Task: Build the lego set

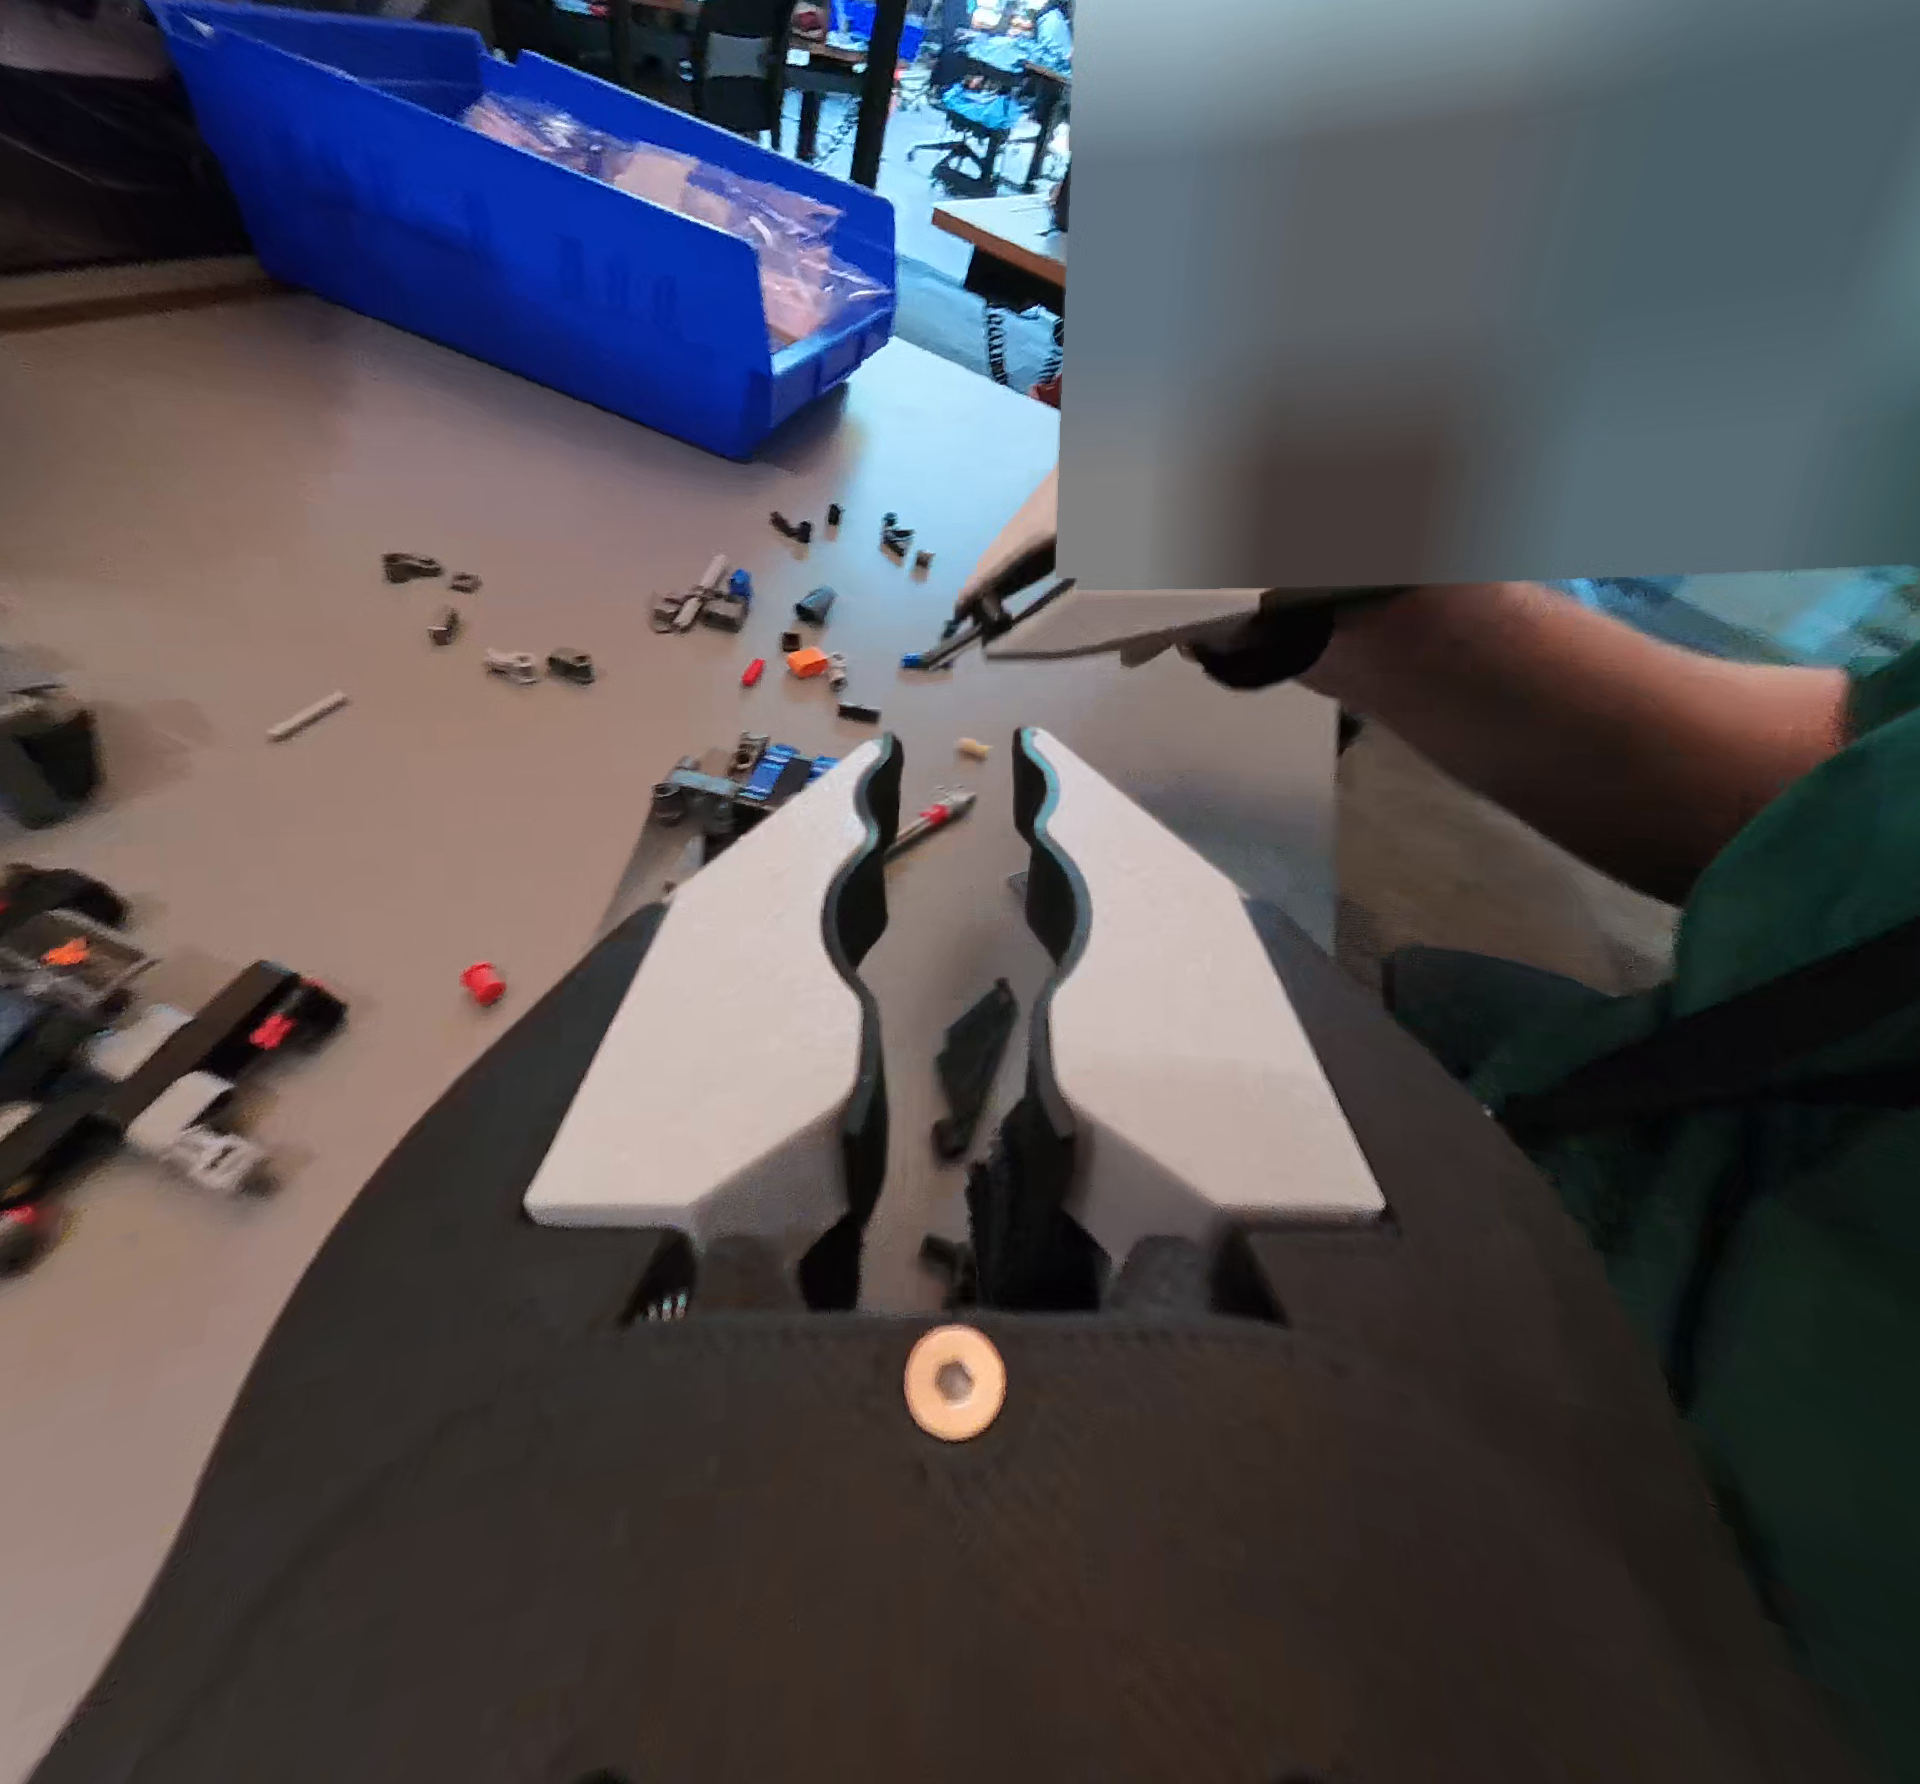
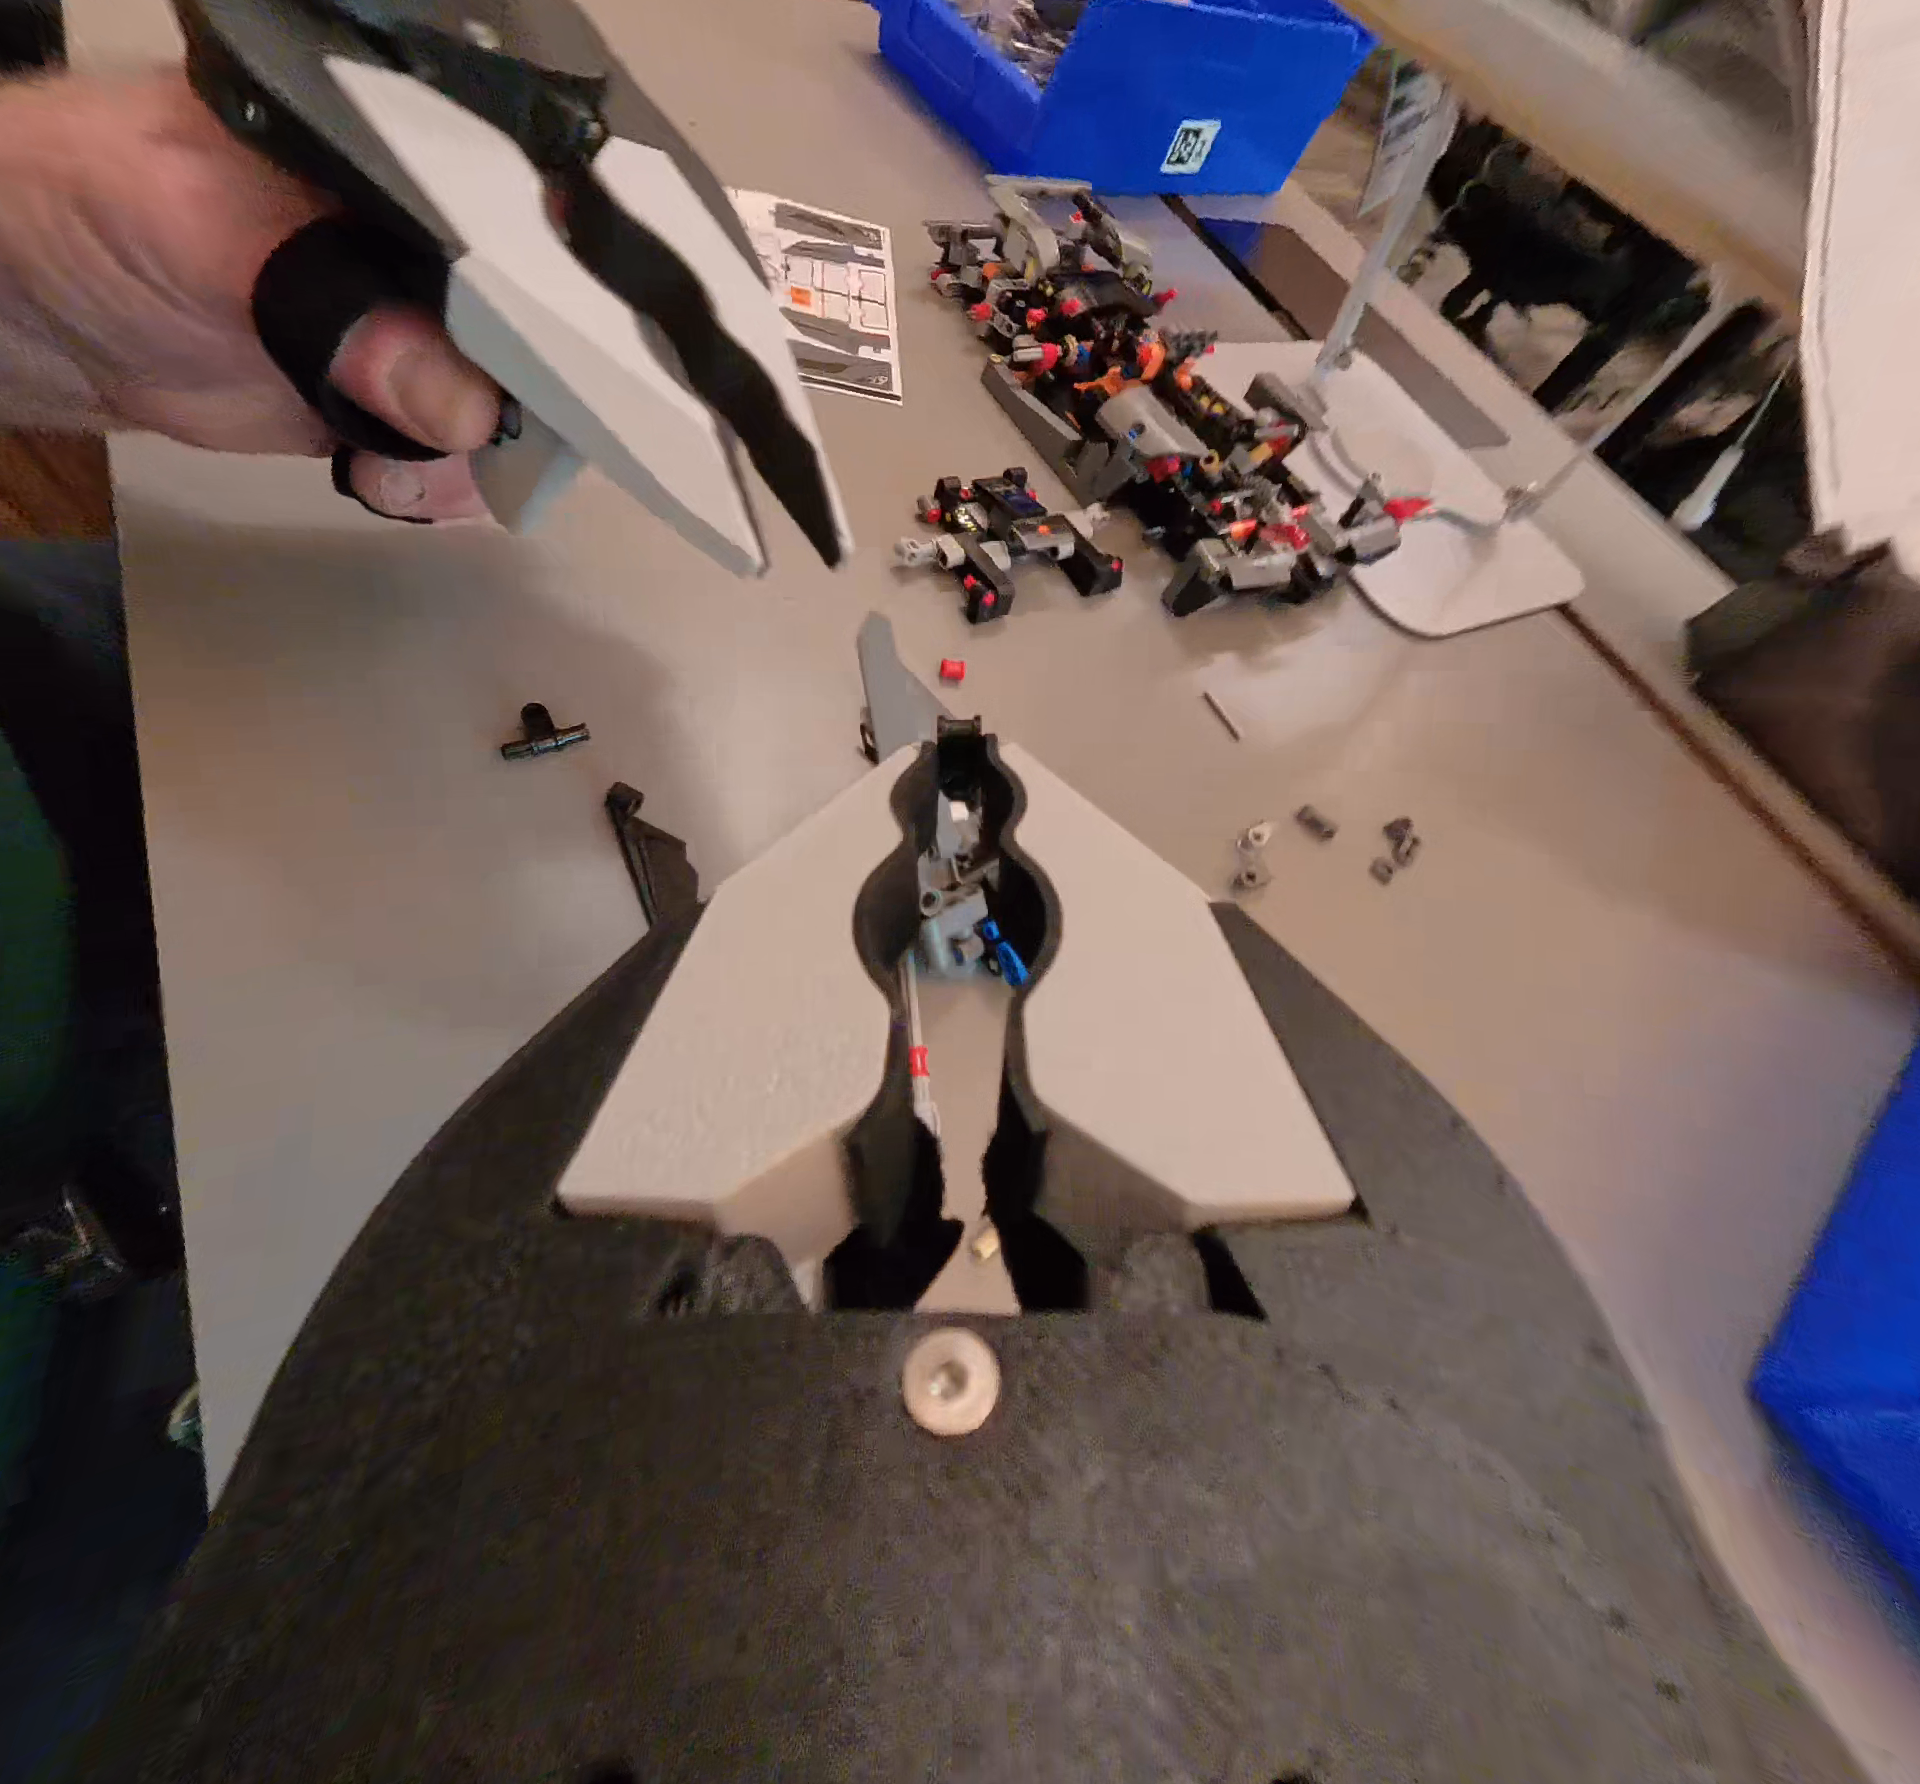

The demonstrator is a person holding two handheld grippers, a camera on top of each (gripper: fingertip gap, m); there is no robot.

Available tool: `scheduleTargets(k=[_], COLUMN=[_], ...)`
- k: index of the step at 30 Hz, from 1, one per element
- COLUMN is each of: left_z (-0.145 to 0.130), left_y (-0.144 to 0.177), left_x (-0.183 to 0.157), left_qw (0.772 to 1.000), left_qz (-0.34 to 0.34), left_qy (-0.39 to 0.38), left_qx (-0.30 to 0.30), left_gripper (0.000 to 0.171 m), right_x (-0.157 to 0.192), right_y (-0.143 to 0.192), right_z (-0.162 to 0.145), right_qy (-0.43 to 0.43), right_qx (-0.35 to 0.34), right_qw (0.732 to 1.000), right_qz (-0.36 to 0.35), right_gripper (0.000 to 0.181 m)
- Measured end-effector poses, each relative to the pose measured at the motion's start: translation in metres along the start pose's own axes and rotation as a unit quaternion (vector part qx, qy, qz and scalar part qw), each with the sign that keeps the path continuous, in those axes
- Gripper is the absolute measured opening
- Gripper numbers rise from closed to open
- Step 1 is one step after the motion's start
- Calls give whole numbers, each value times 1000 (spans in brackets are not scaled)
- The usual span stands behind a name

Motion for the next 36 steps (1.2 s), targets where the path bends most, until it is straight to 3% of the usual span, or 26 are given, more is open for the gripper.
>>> scheduleTargets(k=[3,9,21,32,36], left_z=[-4,-15,-28,-9,-5], left_y=[3,-1,-8,-8,-15], left_x=[10,27,36,35,29], left_qw=[999,996,995,991,983], left_qz=[24,64,46,52,60], left_qy=[-8,-10,-13,-76,-130], left_qx=[20,56,90,94,115], left_gripper=[20,27,9,21,23], right_x=[-16,-29,-25,-31,-25], right_y=[-3,-13,-31,-27,-23], right_z=[-10,-24,-42,-25,-6], right_qy=[-67,-103,-141,-220,-317], right_qx=[6,16,27,11,-19], right_qw=[997,992,980,962,925], right_qz=[35,77,138,164,207], right_gripper=[5,5,5,5,6])
Point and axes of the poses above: each gripper's, where its closed fingertips meet, y back along the fingers, z out of its top, x = y × z across the jaws, the point moved 3 cm from there along y, back along the fingers, and after that the axes turned 12 degrees about -z, right-handed, at the moved point
